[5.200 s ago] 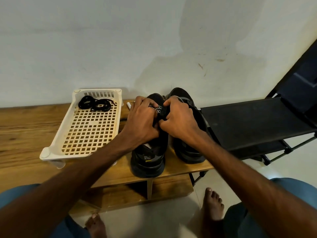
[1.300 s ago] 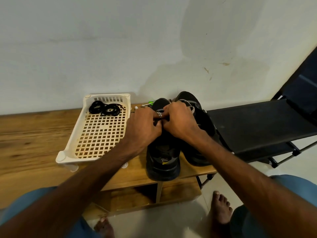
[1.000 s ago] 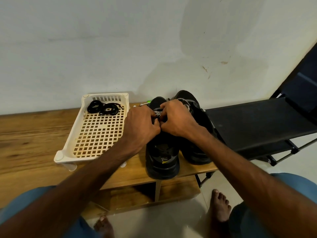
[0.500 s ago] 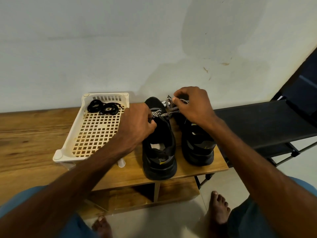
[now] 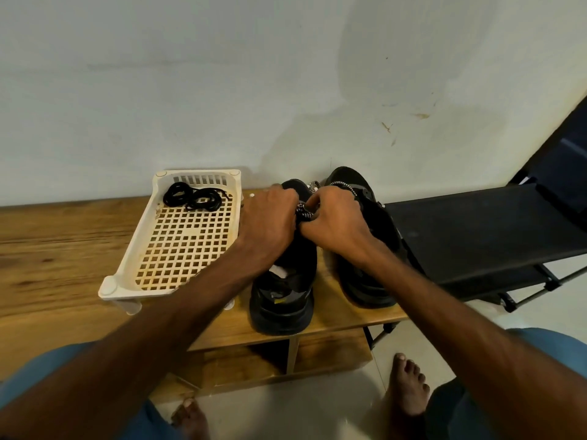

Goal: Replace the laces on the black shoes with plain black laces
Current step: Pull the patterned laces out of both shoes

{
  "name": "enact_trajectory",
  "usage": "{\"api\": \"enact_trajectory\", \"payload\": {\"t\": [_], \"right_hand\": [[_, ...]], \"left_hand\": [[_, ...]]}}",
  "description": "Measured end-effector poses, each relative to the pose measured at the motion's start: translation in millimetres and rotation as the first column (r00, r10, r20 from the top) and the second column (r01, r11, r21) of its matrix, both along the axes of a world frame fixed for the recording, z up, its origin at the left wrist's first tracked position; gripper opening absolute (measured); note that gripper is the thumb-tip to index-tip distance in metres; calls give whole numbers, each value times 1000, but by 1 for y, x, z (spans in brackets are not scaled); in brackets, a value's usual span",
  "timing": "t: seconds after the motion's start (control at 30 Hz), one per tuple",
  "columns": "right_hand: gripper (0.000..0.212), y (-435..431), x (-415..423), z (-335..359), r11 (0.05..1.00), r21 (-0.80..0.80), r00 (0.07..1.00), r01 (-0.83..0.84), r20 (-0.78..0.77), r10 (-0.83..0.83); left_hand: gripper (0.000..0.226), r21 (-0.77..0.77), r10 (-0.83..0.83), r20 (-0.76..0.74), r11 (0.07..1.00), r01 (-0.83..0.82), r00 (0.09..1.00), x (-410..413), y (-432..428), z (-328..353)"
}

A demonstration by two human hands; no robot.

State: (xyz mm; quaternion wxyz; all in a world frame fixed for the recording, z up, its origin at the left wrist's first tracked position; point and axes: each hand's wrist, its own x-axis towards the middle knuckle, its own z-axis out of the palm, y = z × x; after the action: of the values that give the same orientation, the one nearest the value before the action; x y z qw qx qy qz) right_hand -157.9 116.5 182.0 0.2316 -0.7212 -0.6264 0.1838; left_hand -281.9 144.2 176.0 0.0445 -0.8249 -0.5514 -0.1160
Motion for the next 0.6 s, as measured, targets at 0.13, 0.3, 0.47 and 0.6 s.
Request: {"api": "enact_trajectory", "payload": {"t": [0.13,0.3,0.47,0.6], "right_hand": [[16,0,11,-5,998,-29,978,56,-199,-61],[20,-3,22,-7,993,-77,942,86,-317,-106],[35,-3,19,-7,994,-86,951,67,-297,-90],[35,-4,17,-5,995,-75,959,59,-273,-77]], "left_hand": [[15,76,-5,89,997,-2,996,0,4,-13],[18,-295,241,631,954,-59,738,-18,18,-6],[27,-307,142,574,950,52,806,-20,14,1],[44,45,-202,159,979,197,966,-15,2,-7]]}}
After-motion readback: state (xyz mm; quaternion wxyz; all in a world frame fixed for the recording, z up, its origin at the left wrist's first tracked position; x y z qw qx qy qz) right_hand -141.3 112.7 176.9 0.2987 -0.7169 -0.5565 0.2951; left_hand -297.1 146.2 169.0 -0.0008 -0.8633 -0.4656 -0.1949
